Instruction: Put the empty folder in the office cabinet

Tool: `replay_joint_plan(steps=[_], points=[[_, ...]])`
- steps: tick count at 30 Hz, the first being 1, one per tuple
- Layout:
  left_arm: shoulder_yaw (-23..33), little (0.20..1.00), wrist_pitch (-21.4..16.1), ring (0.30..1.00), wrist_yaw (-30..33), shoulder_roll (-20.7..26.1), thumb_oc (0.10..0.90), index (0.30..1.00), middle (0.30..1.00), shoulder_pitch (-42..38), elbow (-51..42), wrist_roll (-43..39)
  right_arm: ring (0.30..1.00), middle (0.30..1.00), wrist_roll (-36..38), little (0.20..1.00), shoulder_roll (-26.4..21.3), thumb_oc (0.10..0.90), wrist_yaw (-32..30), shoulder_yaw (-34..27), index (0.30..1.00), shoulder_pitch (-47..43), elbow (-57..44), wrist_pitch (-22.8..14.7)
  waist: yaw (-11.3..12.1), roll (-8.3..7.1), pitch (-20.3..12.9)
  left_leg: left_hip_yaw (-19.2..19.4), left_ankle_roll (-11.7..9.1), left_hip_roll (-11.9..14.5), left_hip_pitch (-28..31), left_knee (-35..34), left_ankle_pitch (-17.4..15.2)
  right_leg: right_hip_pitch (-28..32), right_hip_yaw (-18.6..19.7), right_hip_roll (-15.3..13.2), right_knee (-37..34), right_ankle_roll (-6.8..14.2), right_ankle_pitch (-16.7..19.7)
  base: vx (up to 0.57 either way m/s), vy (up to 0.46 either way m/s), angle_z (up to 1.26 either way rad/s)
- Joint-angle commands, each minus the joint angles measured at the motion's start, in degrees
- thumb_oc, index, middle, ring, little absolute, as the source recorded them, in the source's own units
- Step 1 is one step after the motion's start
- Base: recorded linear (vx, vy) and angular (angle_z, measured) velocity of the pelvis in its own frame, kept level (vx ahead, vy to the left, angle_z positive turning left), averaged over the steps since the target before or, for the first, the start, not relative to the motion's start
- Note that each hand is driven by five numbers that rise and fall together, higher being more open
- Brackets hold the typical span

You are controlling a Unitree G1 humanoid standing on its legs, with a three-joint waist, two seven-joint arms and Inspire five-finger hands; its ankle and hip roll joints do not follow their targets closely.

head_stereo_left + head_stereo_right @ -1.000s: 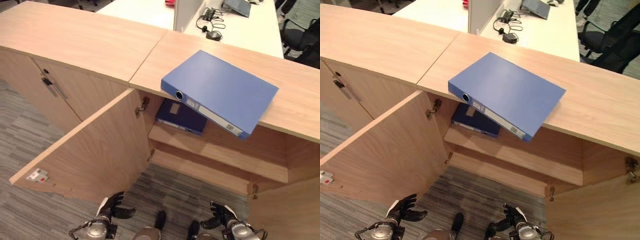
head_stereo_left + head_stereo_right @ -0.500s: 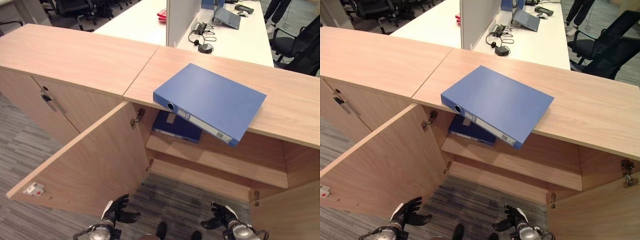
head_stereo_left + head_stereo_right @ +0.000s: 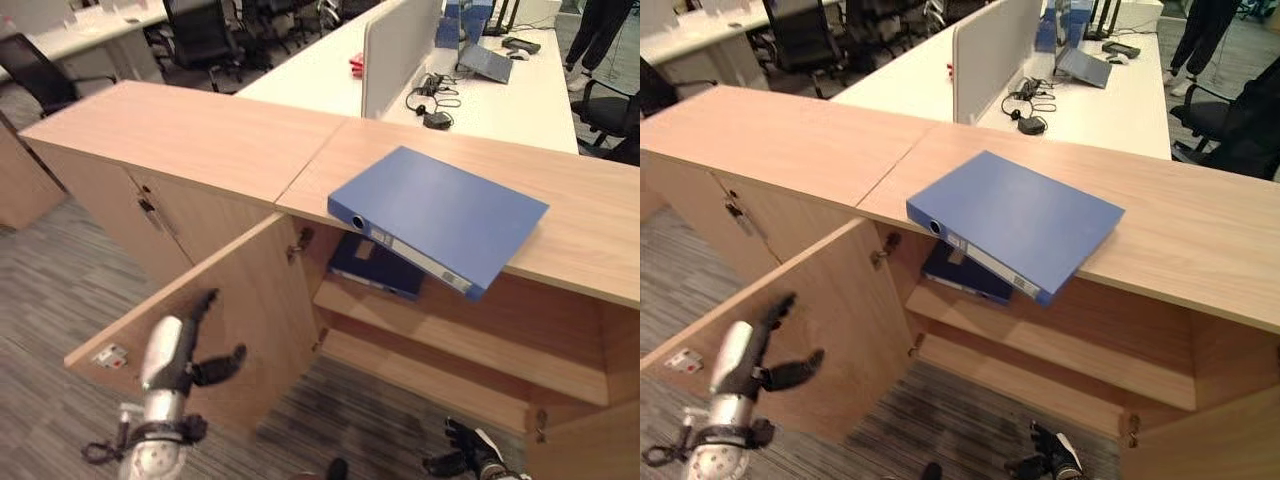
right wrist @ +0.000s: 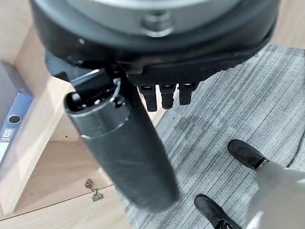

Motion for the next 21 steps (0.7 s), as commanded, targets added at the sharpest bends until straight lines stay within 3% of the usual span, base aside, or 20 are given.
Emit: replay_joint_plan(steps=[1, 11, 21], points=[[-0.4, 0.9, -1.84, 0.9, 5.97, 2.25, 0.8, 0.9, 0.9, -8.49, 0.92, 8.7, 0.9, 0.9, -0.3, 0.9, -1.67, 0.8, -0.49, 2.48, 0.9, -5.96, -1.64, -3.01, -0.77, -2.4, 2.24, 0.99, -2.15, 1.9, 3.52, -0.39, -9.03, 1.65, -0.73, -1.99, 0.47, 2.21, -7.03, -0.03, -0.065, -0.22], [1.41, 0.9, -4.63, 0.9, 5.67, 11.71, 0.8, 0.9, 0.9, -12.93, -12.98, 14.05, 0.9, 0.9, -0.74, 0.9, -2.93, 0.8, 0.11, 4.02, 0.9, -6.04, -0.08, -2.75, -2.41, -0.2, 1.93, 1.38, -2.89, 2.62, 2.47, -0.39, -8.09, 1.07, -0.79, -1.08, 0.47, 1.72, -7.58, -0.03, -0.035, -0.07], [-2.0, 0.9, -5.24, 0.9, 3.71, 18.21, 0.8, 0.9, 0.9, -19.7, -16.17, 14.45, 0.9, 0.9, -1.48, 0.9, -3.91, 0.8, 0.13, 4.61, 0.9, -6.53, 1.18, -2.25, -4.51, 2.16, 1.44, 2.51, -3.28, 3.46, 3.12, -0.39, -7.84, 1.16, 0.78, -0.01, 0.47, 1.26, -8.07, 0.0, -0.024, -0.12]])
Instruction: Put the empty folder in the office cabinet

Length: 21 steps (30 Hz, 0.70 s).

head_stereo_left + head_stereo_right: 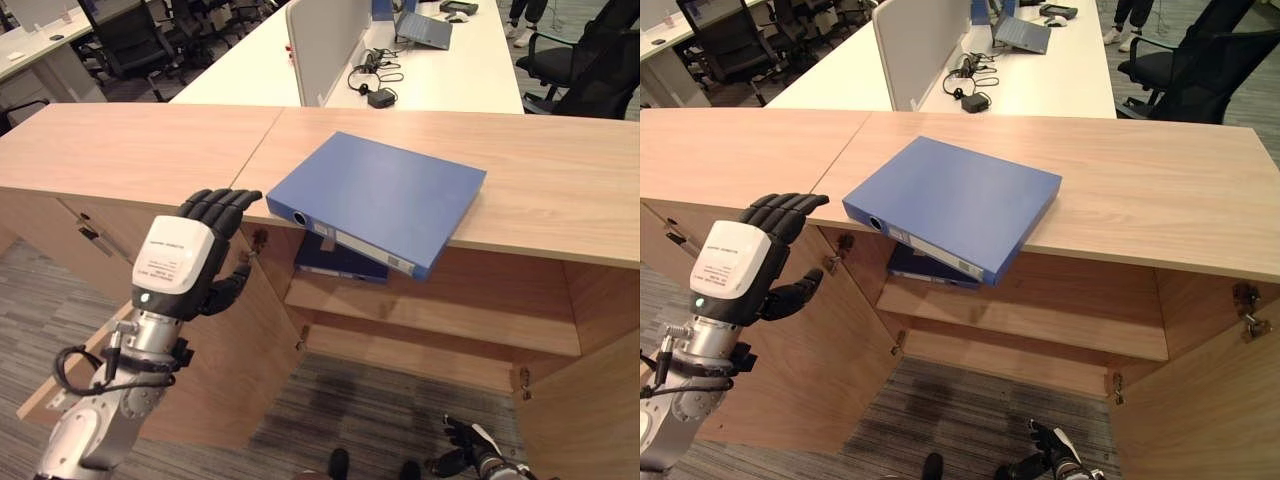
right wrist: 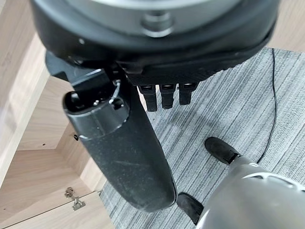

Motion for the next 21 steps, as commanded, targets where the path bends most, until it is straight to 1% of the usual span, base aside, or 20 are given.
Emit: replay_joint_plan(steps=[1, 6, 8, 10, 13, 16, 18, 21], points=[[0.54, 0.9, -0.83, 0.9, 2.05, 5.7, 0.8, 0.9, 0.9, -6.36, -4.21, -0.41, 0.9, 0.9, -0.62, 0.9, -2.07, 0.8, -0.54, 2.07, 0.9, -4.34, -1.84, -2.42, -1.01, -1.28, -0.33, -1.07, -2.22, 1.24, 2.89, -0.43, -7.68, 2.68, -2.0, -1.89, 0.5, 2.23, -8.44, 0.01, -0.015, -0.06], [-2.51, 0.9, -0.73, 0.9, 1.68, 5.97, 0.8, 0.9, 0.9, -9.61, -3.69, -0.72, 0.9, 0.9, 0.11, 0.9, -1.63, 0.8, -1.09, 1.34, 0.9, -3.97, -0.03, -1.91, -2.32, -0.42, -0.65, -0.72, -2.33, 1.39, 3.26, -0.43, -7.65, 2.92, -1.62, -1.72, 0.5, 2.11, -8.76, 0.01, -0.003, -0.04], [-3.16, 0.9, -0.56, 0.9, 1.76, 6.01, 0.8, 0.9, 0.9, -10.44, -3.21, -0.7, 0.9, 0.9, 0.75, 0.9, -1.37, 0.8, -1.24, 0.84, 0.9, -3.87, 0.46, -1.9, -2.45, -0.28, -0.64, -0.63, -2.35, 1.42, 3.33, -0.43, -7.65, 2.99, -1.62, -1.7, 0.5, 2.09, -8.76, 0.01, 0.0, -0.02], [-5.09, 0.9, -0.28, 0.9, 1.72, 5.18, 0.8, 0.9, 0.9, -12.18, -2.01, -1.12, 0.9, 0.9, 3.81, 0.9, -0.11, 0.8, -2.0, -0.93, 0.9, -4.32, 2.14, -1.63, -3.34, -0.11, -0.79, -0.23, -2.38, 1.6, 3.35, -0.43, -7.66, 2.9, -1.25, -1.5, 0.5, 2.08, -8.69, 0.01, -0.008, -0.03], [-8.75, 0.9, -0.25, 0.9, 1.0, 4.71, 0.8, 0.9, 0.9, -15.02, 0.1, -0.67, 0.9, 0.9, 5.8, 0.9, 0.41, 0.8, -2.04, -1.44, 0.9, -4.32, 2.42, -1.89, -3.95, -0.72, -1.18, 0.39, -2.47, 2.02, 3.73, -0.43, -7.96, 3.0, -0.8, -1.21, 0.5, 1.92, -8.82, 0.02, -0.02, -0.2], [-10.64, 0.9, 0.01, 0.9, 0.62, 4.71, 0.8, 0.9, 0.9, -17.18, 1.14, -0.03, 0.9, 0.9, 7.18, 0.9, 0.51, 0.8, -2.25, -1.83, 0.9, -4.48, 1.73, -2.09, -4.59, -1.09, -1.26, 0.62, -2.53, 2.34, 3.98, -0.43, -8.09, 3.06, -0.37, -1.01, 0.5, 1.9, -8.85, 0.03, -0.008, -0.08], [-13.12, 0.9, 0.54, 0.9, 0.47, 4.2, 0.8, 0.9, 0.9, -19.19, 3.09, 0.58, 0.9, 0.9, 9.49, 0.9, 0.31, 0.8, -2.51, -2.36, 0.9, -4.69, -0.97, -2.78, -5.09, -1.47, -1.48, 1.16, -2.56, 2.72, 4.45, -0.43, -8.38, 3.14, 0.24, -0.79, 0.5, 1.9, -8.82, 0.04, 0.007, -0.05], [-13.87, 0.9, 0.67, 0.9, 0.48, 4.12, 0.8, 0.9, 0.9, -19.98, 3.8, 0.93, 0.9, 0.9, 10.2, 0.9, 0.17, 0.8, -2.48, -2.48, 0.9, -4.8, -2.07, -2.97, -5.15, -1.59, -1.57, 1.38, -2.59, 2.82, 4.58, -0.43, -8.45, 3.19, 0.41, -0.76, 0.5, 1.91, -8.82, 0.01, 0.002, -0.05]])
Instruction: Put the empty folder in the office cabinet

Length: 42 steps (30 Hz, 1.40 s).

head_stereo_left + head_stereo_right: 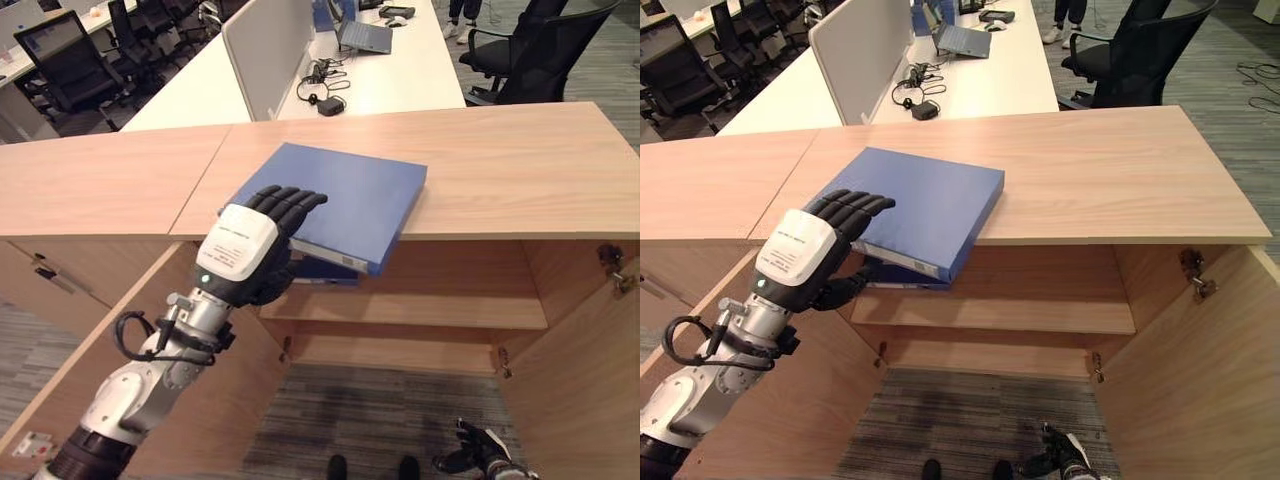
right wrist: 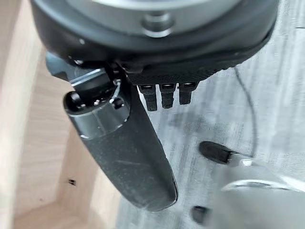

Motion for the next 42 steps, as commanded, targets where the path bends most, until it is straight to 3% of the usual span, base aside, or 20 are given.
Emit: replay_joint_plan(steps=[1, 19, 30, 42], points=[[0.33, 0.9, 0.95, 0.9, 2.76, 2.51, 0.8, 0.9, 0.9, -7.64, 0.45, -0.1, 0.9, 0.9, 2.95, 0.9, -1.01, 0.8, -0.49, 0.4, 0.9, -2.84, -4.38, -3.41, 0.46, -2.73, -1.74, -1.19, -1.95, 1.26, 3.46, -0.42, -7.9, 3.43, -2.3, -2.28, 0.5, 2.31, -9.07, 0.01, 0.004, -0.12], [-5.32, 0.9, 3.02, 0.9, 2.25, -0.43, 0.8, 0.9, 0.9, -11.93, 9.04, 2.45, 0.9, 0.9, 3.94, 0.9, -0.86, 0.8, 0.93, 1.43, 0.9, -1.62, -8.7, -3.46, -1.32, -2.94, -2.19, -0.2, -1.81, 1.54, 4.09, -0.42, -8.48, 3.15, -0.28, -1.94, 0.5, 2.4, -8.9, 0.01, 0.005, -0.04], [-9.59, 0.9, 5.2, 0.9, 3.05, -1.47, 0.8, 0.9, 0.9, -18.85, 16.06, 4.93, 0.9, 0.9, 4.17, 0.9, -1.54, 0.8, 0.86, 1.17, 0.9, -1.11, -8.26, -3.62, -2.85, -3.11, -2.73, 0.78, -1.77, 1.65, 5.38, -0.42, -9.1, 4.09, 0.29, -2.0, 0.5, 2.39, -9.4, 0.02, 0.01, -0.03], [-13.11, 0.9, 5.48, 0.9, 3.48, -1.69, 0.8, 0.9, 0.9, -25.85, 16.48, 4.42, 0.9, 0.9, 5.92, 0.9, -2.31, 0.8, -1.16, -0.68, 0.9, -3.0, -9.67, -4.15, -3.33, -2.95, -3.35, 0.86, -1.48, 1.09, 5.92, -0.42, -9.58, 4.61, 0.82, -2.69, 0.5, 2.65, -9.47, 0.01, 0.011, -0.02]])
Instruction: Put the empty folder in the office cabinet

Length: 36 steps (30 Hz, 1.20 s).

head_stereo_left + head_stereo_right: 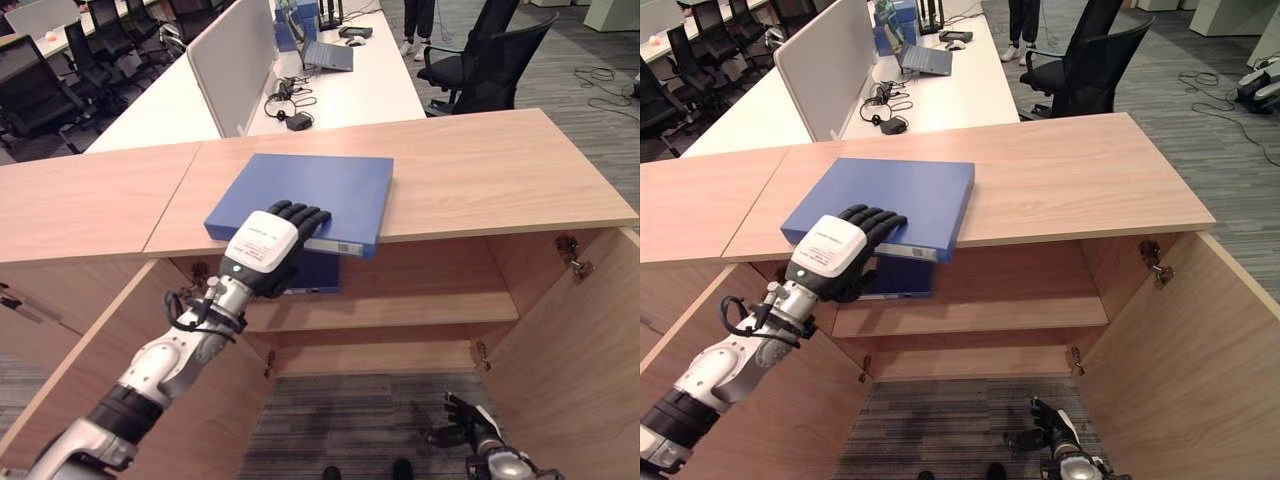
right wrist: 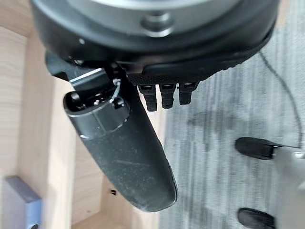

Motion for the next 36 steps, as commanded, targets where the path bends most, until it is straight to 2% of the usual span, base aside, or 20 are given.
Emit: replay_joint_plan(steps=[1, 17, 18, 19, 20, 36], points=[[0.76, 0.9, 0.84, 0.9, 3.5, -0.75, 0.8, 0.9, 0.9, -11.6, 1.1, -0.31, 0.9, 0.9, 2.05, 0.9, -2.29, 0.8, -1.06, -1.21, 0.9, -2.73, -2.7, -3.98, -0.28, -1.72, -2.78, -1.71, -1.92, 1.26, 4.44, -0.39, -8.95, 3.91, -2.21, -2.62, 0.5, 3.99, -10.61, 0.0, 0.0, 0.0], [2.68, 0.9, 0.31, 0.9, 3.62, -1.25, 0.8, 0.9, 0.9, -9.18, -2.98, -1.77, 0.9, 0.9, 2.26, 0.9, -1.16, 0.8, -1.11, -1.12, 0.9, -2.19, -1.26, -3.5, -0.09, -2.15, -3.65, -2.31, -1.61, 1.16, 6.22, -0.39, -9.84, 5.69, -2.26, -2.79, 0.5, 3.77, -11.23, 0.0, 0.001, 0.01], [2.71, 0.848, 0.32, 0.848, 3.59, -1.22, 0.765, 0.848, 0.848, -9.1, -3.04, -1.8, 0.9, 0.9, 2.29, 0.9, -1.13, 0.8, -1.09, -1.15, 0.9, -2.2, -1.37, -3.48, -0.08, -2.14, -3.69, -2.27, -1.61, 1.16, 6.23, -0.39, -9.83, 5.72, -2.27, -2.8, 0.5, 3.78, -11.22, 0.0, 0.0, 0.0], [2.67, 0.467, 0.36, 0.467, 3.47, -1.23, 0.511, 0.467, 0.467, -9.13, -3.04, -1.95, 0.9, 0.9, 2.35, 0.9, -1.17, 0.8, -1.12, -1.14, 0.9, -2.28, -1.4, -3.43, -0.11, -2.13, -3.71, -2.24, -1.6, 1.14, 6.23, -0.39, -9.83, 5.72, -2.28, -2.83, 0.5, 3.8, -11.21, 0.0, 0.0, 0.0], [2.76, 0.3, 0.31, 0.3, 3.39, -1.33, 0.4, 0.3, 0.3, -9.05, -3.1, -2.15, 0.9, 0.9, 2.4, 0.9, -1.15, 0.8, -1.13, -1.21, 0.9, -2.28, -1.44, -3.42, -0.1, -2.14, -3.71, -2.26, -1.58, 1.11, 6.22, -0.39, -9.85, 5.74, -2.24, -2.85, 0.5, 3.81, -11.21, 0.0, 0.0, 0.0], [5.09, 0.3, -0.33, 0.3, 3.61, -1.93, 0.4, 0.3, 0.3, -7.46, -6.15, -4.64, 0.9, 0.9, 3.1, 0.9, -0.55, 0.8, -1.1, -1.32, 0.9, -2.31, -1.24, -3.46, 0.0, -2.19, -3.58, -1.89, -1.36, 0.93, 6.19, -0.39, -9.82, 5.52, -1.77, -3.02, 0.5, 3.9, -10.81, 0.0, 0.0, 0.0]])
